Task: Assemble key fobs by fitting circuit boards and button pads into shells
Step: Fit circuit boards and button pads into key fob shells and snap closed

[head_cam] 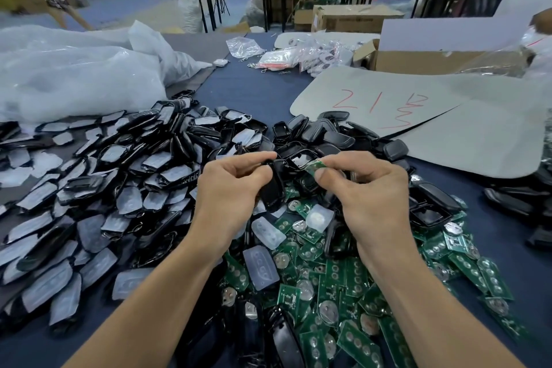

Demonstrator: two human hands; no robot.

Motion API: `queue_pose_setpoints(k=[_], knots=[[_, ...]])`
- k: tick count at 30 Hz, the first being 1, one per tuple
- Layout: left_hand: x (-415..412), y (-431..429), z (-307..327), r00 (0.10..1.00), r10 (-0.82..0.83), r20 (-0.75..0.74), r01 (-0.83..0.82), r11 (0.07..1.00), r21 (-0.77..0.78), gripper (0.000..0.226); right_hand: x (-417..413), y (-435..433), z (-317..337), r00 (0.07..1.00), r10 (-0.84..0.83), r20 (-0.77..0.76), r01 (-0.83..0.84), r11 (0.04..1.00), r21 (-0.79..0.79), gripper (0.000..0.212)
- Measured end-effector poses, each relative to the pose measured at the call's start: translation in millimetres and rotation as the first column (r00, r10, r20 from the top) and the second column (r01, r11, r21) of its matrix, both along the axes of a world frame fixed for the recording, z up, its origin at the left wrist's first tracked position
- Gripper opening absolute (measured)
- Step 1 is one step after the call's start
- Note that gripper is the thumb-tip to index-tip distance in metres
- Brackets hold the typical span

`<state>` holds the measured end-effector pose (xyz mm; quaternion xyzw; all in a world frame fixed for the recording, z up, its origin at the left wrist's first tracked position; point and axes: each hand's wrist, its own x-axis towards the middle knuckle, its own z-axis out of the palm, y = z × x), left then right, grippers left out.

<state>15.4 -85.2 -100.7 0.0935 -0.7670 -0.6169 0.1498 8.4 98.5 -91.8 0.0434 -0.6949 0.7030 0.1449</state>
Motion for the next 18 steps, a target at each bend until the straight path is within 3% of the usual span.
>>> queue_pose_setpoints(k=[3,5,7,11,16,18], knots=[[0.3,0.1,-0.2,1.0,0.006,-0.019,-0.007,0.999,-0.041,0.03,-1.2,-0.6,-0.7,1.0,-0.006,0.021,0.008,0.998,-0.057,0.026],[0.6,0.4,0.2,1.0,0.009,-0.016,-0.01,0.999,-0.04,0.03,0.0,-2.2,-0.4,0.997,0.017,0.074,-0.012,0.998,-0.062,0.018],[0.0,0.9,0.2,1.0,0.013,-0.017,-0.013,1.0,0.006,0.027,2.8,-3.3,0.9,0.991,0.099,0.094,-0.098,0.995,-0.017,0.008],[0.6,1.1,1.3,0.999,0.019,-0.037,-0.019,1.0,-0.005,0.028,6.3,-6.6,-0.8,0.979,0.177,0.105,-0.188,0.977,0.097,0.012],[1.5,3.0,2.4,0.998,-0.043,-0.045,0.039,0.994,-0.1,0.035,1.0,-5.0,-4.0,0.95,0.272,0.154,-0.295,0.943,0.157,0.06],[2.2,4.1,2.5,0.995,-0.086,-0.052,0.079,0.99,-0.118,0.037,2.0,-5.6,-4.1,0.935,0.315,0.164,-0.341,0.925,0.167,0.066]])
